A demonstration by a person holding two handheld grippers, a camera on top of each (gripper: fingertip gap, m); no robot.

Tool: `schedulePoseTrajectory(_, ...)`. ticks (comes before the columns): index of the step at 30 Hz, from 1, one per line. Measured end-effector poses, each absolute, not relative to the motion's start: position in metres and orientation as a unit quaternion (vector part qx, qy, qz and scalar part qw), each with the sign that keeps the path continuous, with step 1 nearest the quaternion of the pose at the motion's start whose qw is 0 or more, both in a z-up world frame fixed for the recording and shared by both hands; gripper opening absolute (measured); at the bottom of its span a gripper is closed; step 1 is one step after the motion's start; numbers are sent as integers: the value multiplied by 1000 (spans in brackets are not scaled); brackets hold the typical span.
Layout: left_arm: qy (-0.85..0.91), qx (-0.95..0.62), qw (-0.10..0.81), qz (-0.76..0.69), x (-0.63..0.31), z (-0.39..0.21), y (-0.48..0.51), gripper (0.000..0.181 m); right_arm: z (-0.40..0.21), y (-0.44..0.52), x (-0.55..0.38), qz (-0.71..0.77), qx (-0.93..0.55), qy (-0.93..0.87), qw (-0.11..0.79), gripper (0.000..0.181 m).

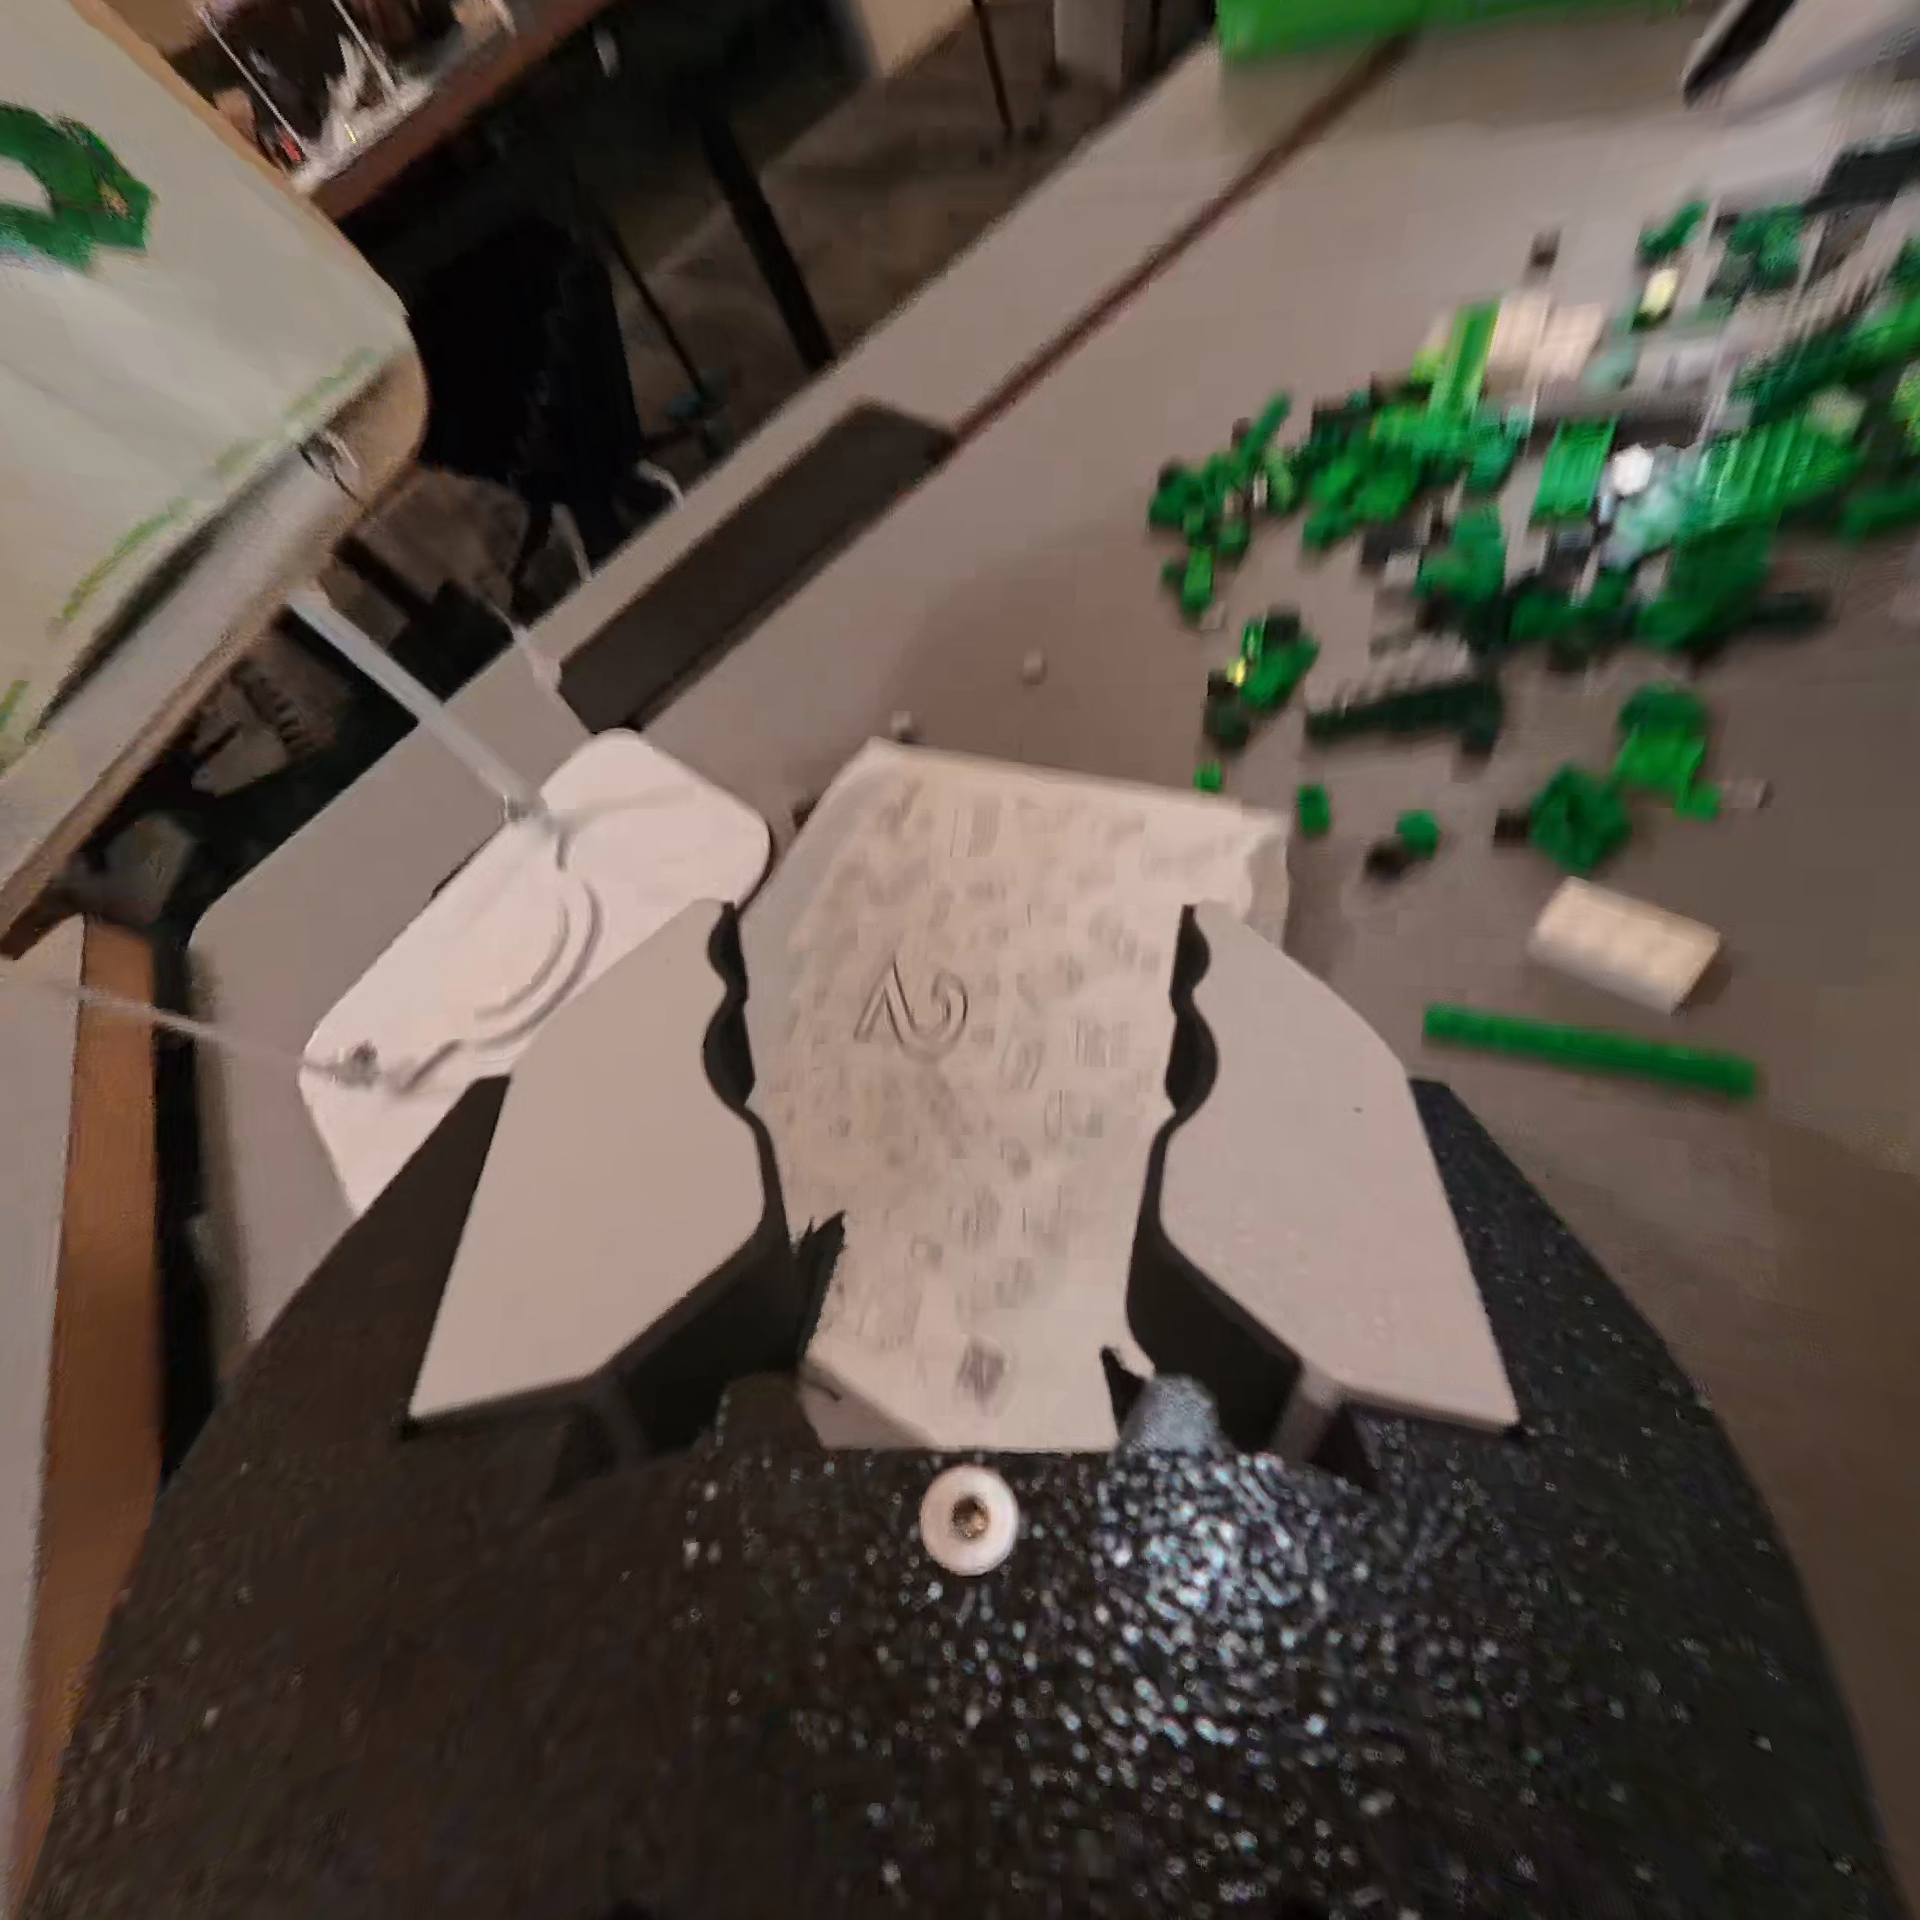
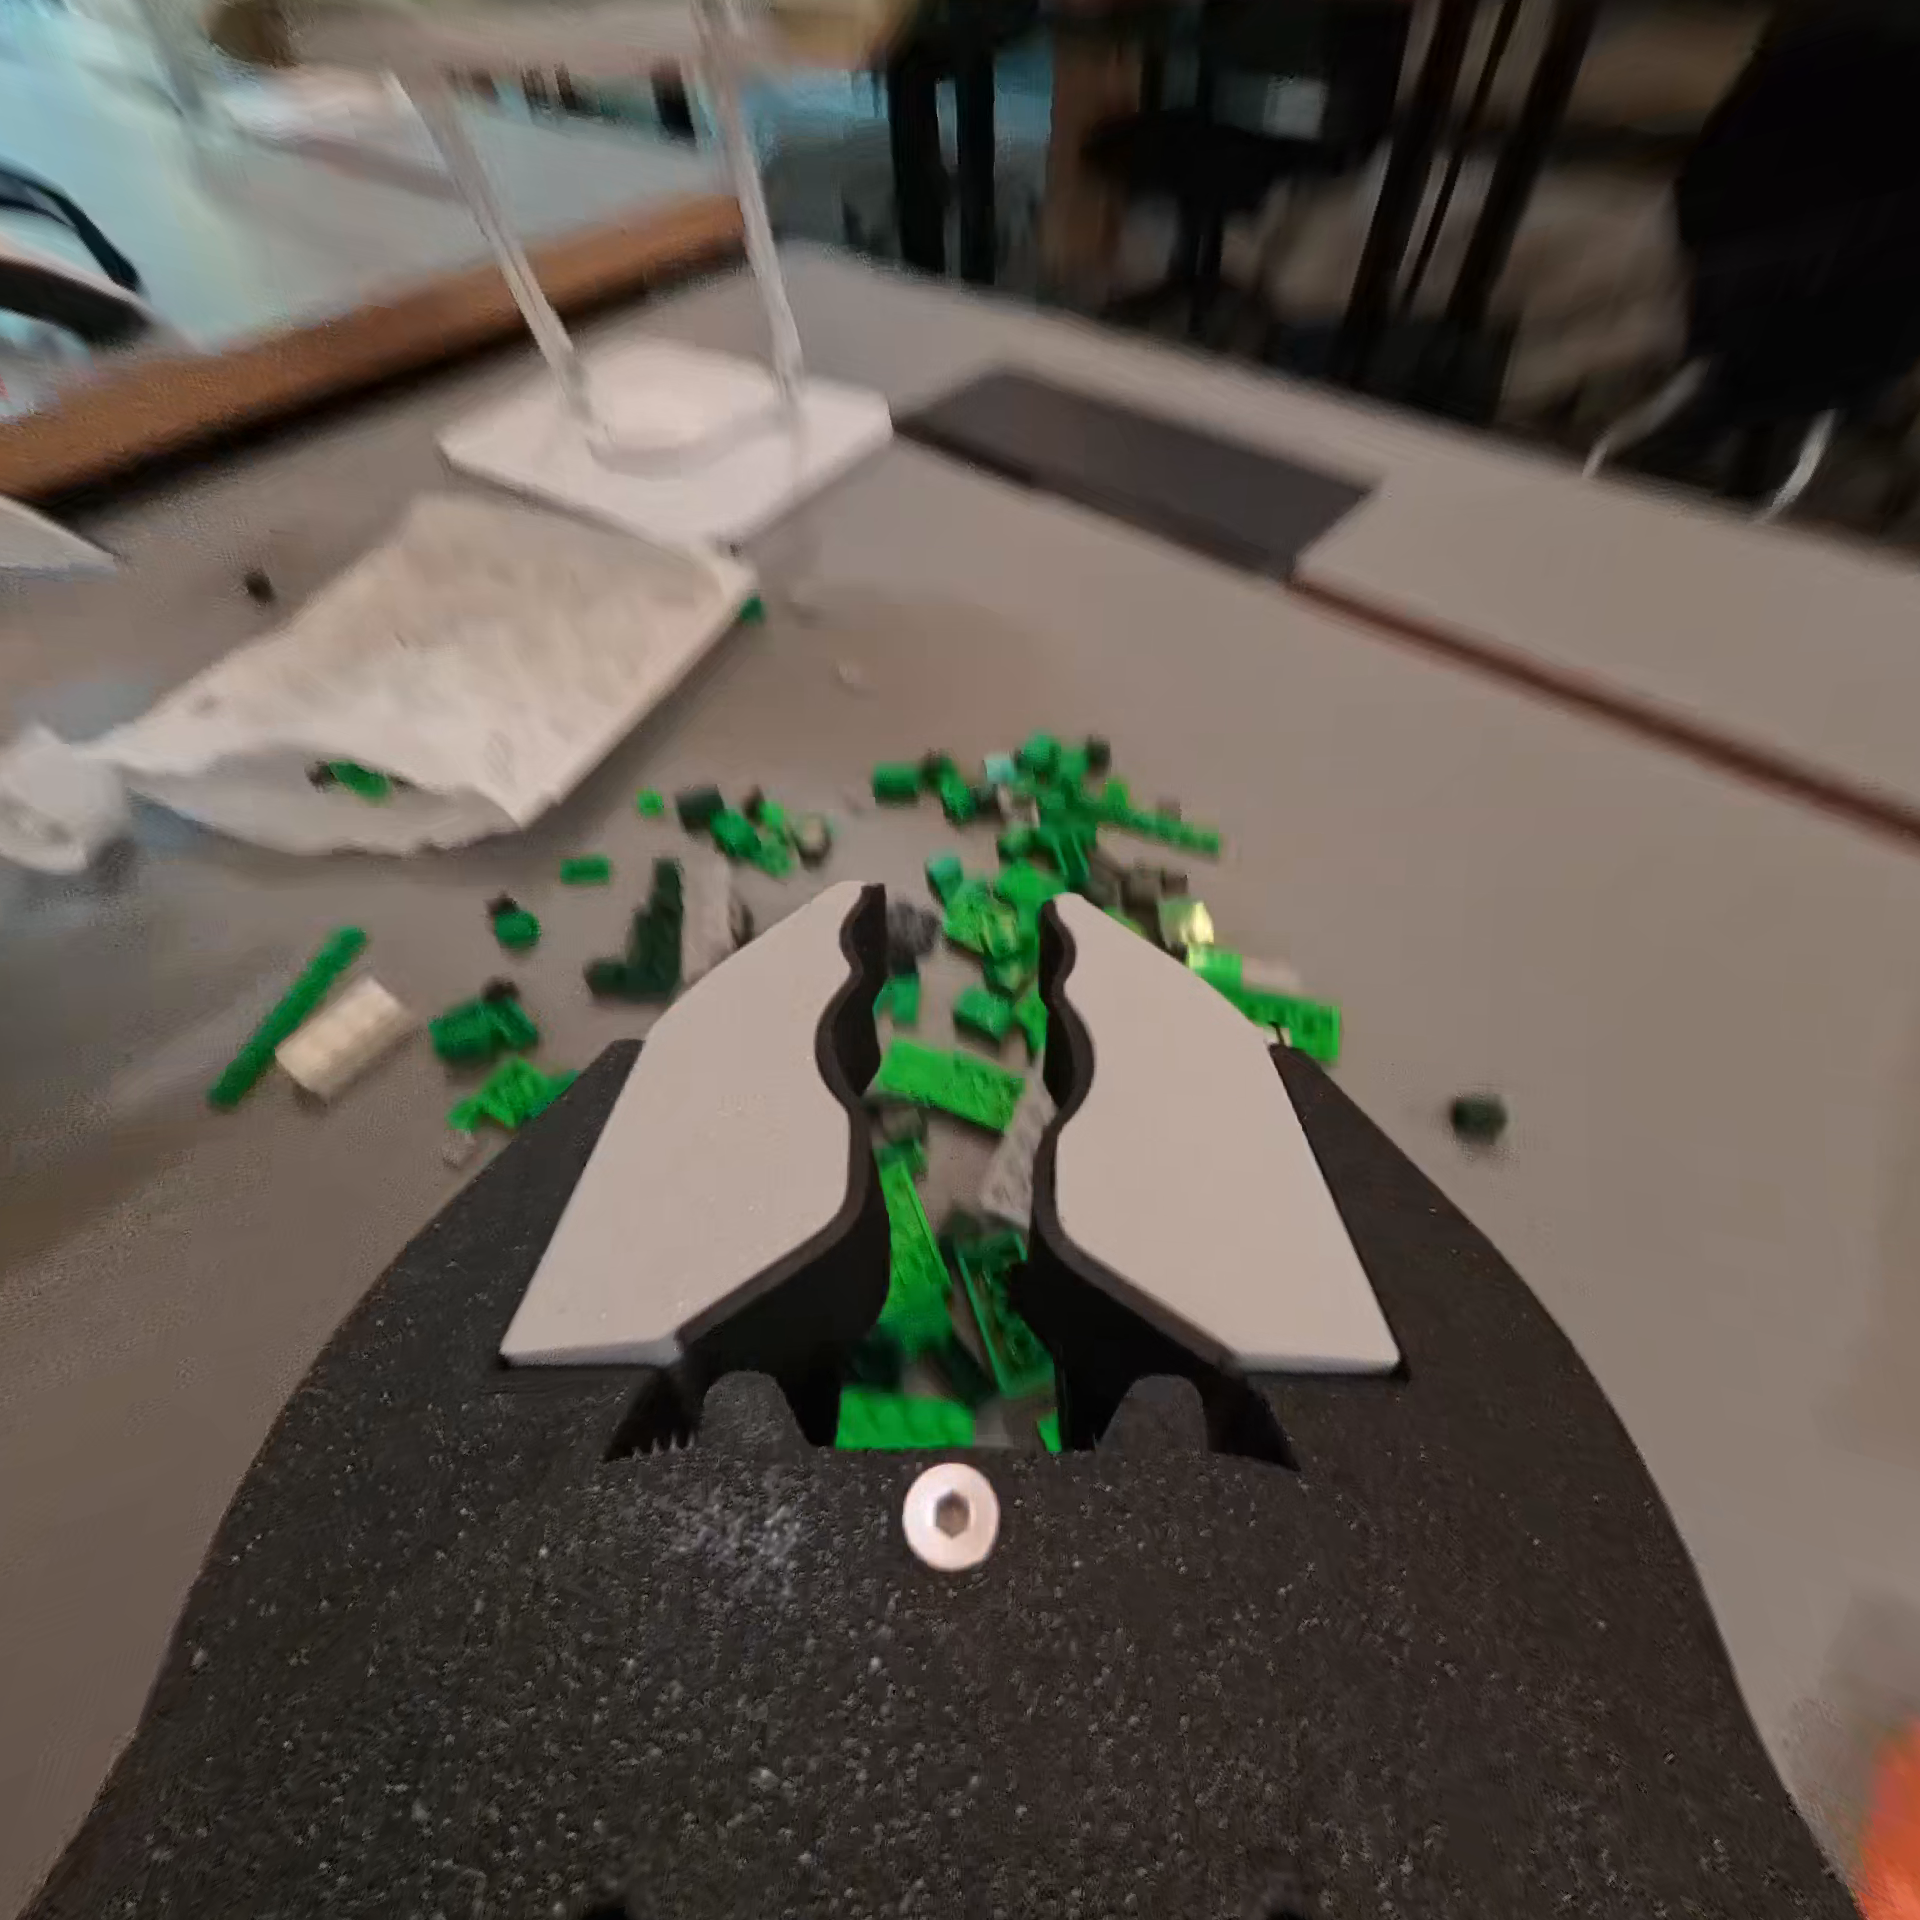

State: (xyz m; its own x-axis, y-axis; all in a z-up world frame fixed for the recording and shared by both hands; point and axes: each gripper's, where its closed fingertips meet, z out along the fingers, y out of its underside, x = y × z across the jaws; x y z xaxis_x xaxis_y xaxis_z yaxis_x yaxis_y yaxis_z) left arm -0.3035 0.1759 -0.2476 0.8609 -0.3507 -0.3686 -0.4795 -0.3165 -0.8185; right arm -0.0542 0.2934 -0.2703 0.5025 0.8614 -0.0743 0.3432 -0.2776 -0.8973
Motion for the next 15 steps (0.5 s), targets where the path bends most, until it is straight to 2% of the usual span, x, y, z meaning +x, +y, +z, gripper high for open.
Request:
schedulePoseTrajectory(2, 278, -829, 481, 70, -308, -269, 159, 76, -293, 295, -43, 294, -775, -409, 381, 25)
schedulePoseTrajectory(4, 289, -847, 442, 60, -310, -287, 147, 73, -303, 295, -38, 296, -785, -410, 357, 17)
schedulePoseTrajectory(7, 295, -860, 413, 45, -313, -300, 141, 73, -318, 291, -39, 303, -800, -421, 302, 15)
schedulePoseTrajectory(15, 302, -867, 395, 33, -319, -305, 141, 66, -340, 291, -34, 234, -825, -459, 230, 26)
